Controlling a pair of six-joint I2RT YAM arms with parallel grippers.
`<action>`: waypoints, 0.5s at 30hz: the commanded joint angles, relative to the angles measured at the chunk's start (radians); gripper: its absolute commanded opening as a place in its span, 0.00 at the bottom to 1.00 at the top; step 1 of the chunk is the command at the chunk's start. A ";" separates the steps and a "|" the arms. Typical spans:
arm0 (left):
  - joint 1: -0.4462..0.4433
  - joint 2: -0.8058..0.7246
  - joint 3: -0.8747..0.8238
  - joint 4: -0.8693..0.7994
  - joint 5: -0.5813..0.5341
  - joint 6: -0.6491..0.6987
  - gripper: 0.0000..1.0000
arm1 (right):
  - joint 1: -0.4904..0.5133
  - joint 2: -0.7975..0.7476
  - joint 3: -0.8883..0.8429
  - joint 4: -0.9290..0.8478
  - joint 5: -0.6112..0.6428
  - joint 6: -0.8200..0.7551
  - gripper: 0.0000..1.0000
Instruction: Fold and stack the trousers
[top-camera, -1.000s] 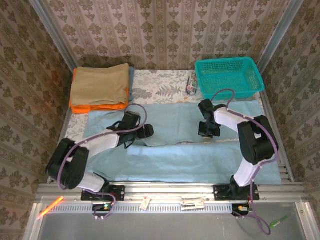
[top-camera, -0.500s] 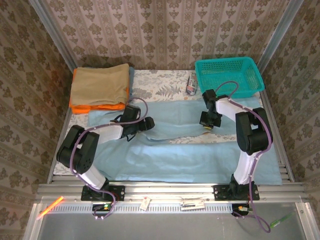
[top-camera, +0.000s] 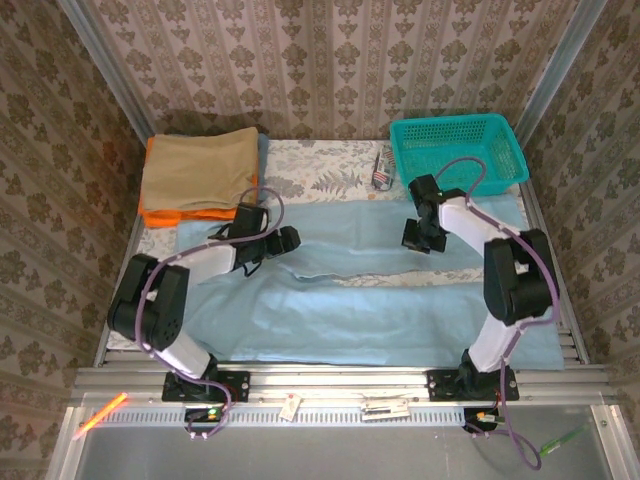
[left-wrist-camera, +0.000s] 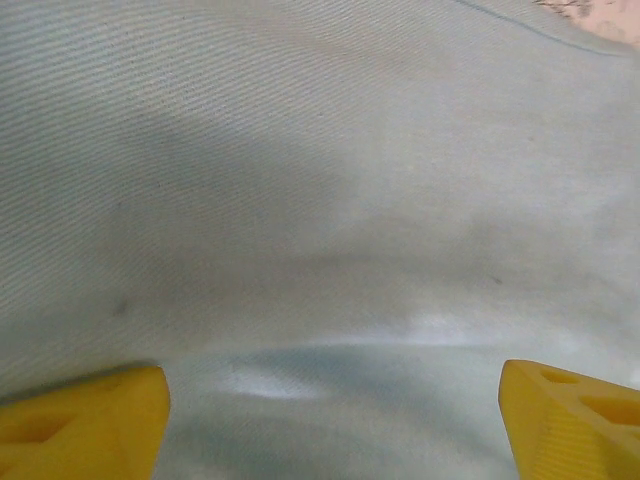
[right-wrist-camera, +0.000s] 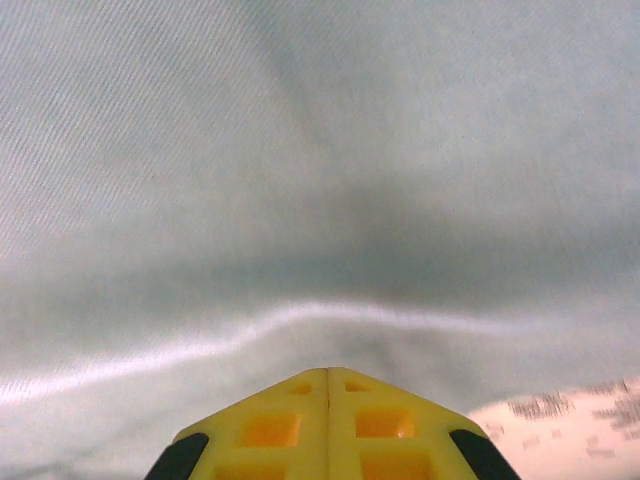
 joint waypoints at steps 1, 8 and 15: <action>-0.014 -0.133 -0.037 -0.030 0.031 0.034 0.86 | 0.032 -0.139 -0.088 -0.068 0.023 0.022 0.05; -0.132 -0.397 -0.115 -0.171 -0.065 0.027 0.88 | 0.063 -0.407 -0.370 -0.105 -0.028 0.131 0.06; -0.263 -0.449 -0.193 -0.147 -0.076 -0.025 0.88 | -0.095 -0.332 -0.504 -0.022 -0.121 0.108 0.08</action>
